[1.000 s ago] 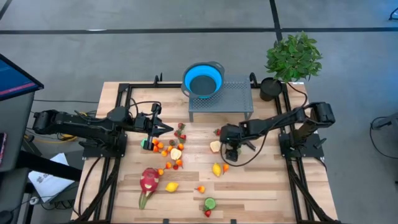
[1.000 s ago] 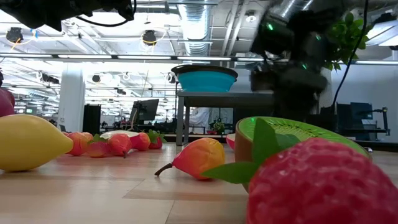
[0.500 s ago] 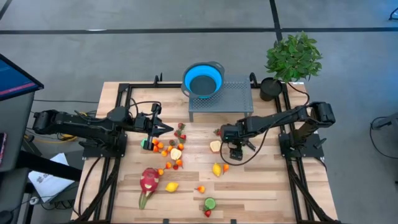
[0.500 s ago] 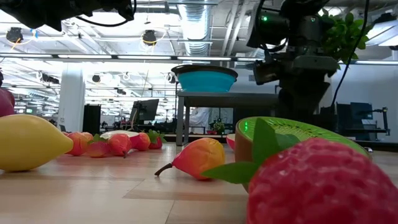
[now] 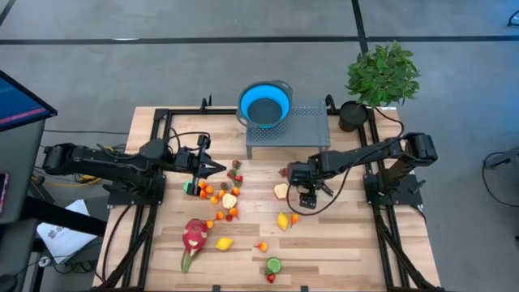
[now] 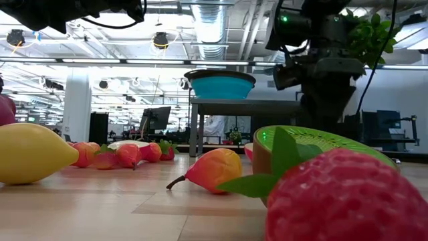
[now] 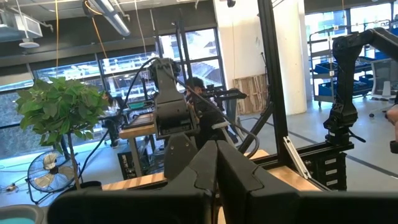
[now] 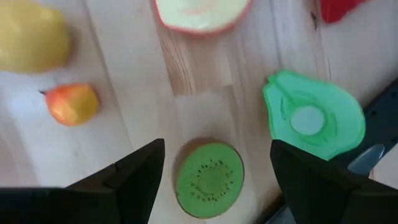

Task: Pick & Place Fruit
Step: Put the top kiwi into the strainer bowl

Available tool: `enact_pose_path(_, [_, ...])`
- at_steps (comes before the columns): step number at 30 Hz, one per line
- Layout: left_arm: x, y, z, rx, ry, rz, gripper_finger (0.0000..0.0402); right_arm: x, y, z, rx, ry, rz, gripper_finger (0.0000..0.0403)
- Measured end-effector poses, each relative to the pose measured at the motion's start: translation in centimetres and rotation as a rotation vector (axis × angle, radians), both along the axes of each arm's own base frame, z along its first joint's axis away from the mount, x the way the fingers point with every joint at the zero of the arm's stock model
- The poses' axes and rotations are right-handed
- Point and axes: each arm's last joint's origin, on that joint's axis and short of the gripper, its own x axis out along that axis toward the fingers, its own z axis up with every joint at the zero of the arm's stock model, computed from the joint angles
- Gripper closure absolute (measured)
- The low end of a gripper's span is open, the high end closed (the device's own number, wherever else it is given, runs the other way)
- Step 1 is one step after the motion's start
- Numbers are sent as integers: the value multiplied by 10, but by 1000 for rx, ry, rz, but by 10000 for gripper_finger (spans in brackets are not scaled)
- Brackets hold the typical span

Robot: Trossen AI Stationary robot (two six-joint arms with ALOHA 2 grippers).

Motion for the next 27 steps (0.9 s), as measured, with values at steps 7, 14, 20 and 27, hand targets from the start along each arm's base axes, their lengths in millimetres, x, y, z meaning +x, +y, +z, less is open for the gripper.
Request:
enact_pose_path(7, [0, 0, 0, 0, 0, 0, 399, 4, 0, 16, 1, 16, -6, 117])
enact_pose_path(14, [0, 0, 0, -19, 3, -4, 399, -6, 0, 19, 30, 150, -265, 117])
enact_pose_path(20, [0, 0, 0, -21, 5, -5, 399, -8, 8, 19, 52, 171, -315, 117])
enact_pose_path(27, [0, 0, 0, -22, 7, -5, 399, -8, 26, 19, 32, 149, -115, 117])
